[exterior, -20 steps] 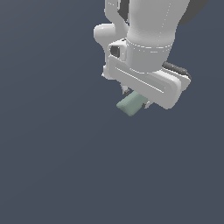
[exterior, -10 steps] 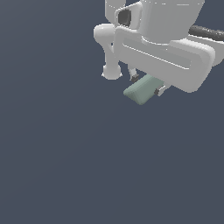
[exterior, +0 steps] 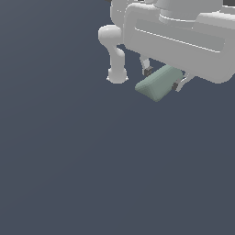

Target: Pick up the object and move it to a goal position.

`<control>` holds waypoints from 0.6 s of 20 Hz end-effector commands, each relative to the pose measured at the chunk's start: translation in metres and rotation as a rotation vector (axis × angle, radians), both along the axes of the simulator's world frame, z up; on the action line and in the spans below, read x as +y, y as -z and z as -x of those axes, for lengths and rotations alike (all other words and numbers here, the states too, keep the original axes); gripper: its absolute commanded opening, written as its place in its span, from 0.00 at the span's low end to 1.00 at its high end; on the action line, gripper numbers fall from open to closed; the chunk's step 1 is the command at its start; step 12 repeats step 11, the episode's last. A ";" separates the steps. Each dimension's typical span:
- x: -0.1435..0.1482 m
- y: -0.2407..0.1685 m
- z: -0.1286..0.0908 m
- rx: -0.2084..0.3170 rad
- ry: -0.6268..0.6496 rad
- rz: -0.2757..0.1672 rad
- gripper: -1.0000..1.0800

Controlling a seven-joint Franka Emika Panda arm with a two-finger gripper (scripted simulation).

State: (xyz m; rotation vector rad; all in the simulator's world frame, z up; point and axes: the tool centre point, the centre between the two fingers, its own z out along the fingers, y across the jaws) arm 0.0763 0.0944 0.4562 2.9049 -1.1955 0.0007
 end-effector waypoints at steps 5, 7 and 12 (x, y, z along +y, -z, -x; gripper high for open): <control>0.002 -0.009 -0.003 0.000 0.000 -0.001 0.00; 0.002 -0.010 -0.003 0.000 0.000 -0.001 0.00; 0.003 -0.011 -0.003 0.000 0.000 -0.001 0.00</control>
